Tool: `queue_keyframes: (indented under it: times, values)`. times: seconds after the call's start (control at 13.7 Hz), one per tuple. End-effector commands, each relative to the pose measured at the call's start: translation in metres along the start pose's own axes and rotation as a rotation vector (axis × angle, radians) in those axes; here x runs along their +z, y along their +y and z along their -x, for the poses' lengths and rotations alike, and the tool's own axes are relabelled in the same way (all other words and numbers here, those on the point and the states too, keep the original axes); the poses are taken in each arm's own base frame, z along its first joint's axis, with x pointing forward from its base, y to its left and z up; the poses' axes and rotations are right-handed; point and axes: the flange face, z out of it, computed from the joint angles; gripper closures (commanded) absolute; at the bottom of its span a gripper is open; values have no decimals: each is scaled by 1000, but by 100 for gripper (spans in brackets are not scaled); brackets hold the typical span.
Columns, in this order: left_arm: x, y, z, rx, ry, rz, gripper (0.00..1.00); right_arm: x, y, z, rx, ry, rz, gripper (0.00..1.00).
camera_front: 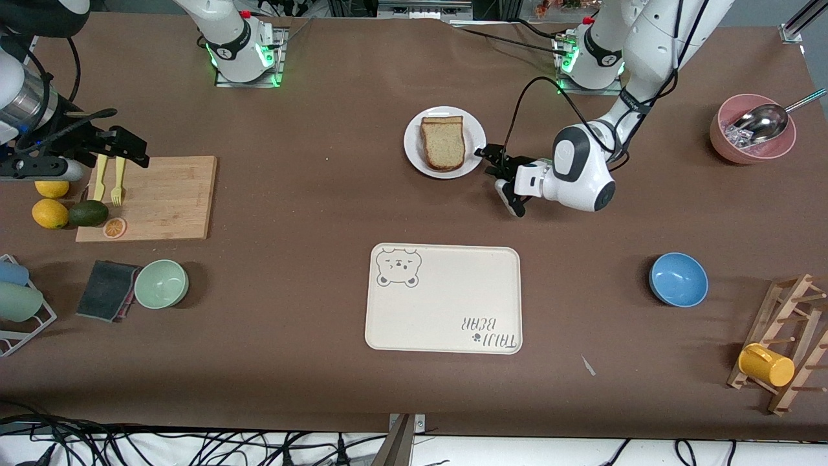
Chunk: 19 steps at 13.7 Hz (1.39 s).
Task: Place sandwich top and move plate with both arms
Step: 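Grasp the white plate rim with the left gripper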
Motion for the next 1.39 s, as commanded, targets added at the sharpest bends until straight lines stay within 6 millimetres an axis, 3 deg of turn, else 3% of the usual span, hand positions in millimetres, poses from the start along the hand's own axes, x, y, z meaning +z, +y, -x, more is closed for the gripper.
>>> queue_keyframes:
  times: [0.0,0.15,0.37,0.66,0.8,1.17,1.32]
  values:
    - [26,3,-2,-3,25,10,39,-5,1,5,1,-4,-13,0]
    - [38,10,-5,0,32,-3,42,-5,1,5,1,-5,-13,0]
    - [37,9,-5,26,33,-4,71,-8,3,8,-1,-13,-13,0]
    - [37,6,-4,39,34,-3,79,-13,11,9,9,-13,-13,0]
    - [39,6,-3,38,30,0,100,-13,15,9,17,-14,-13,0]
    - [38,4,-5,27,31,20,100,-15,16,8,18,-9,-15,0]
    - [31,6,-7,9,47,61,100,-15,27,8,-1,-9,-17,0]
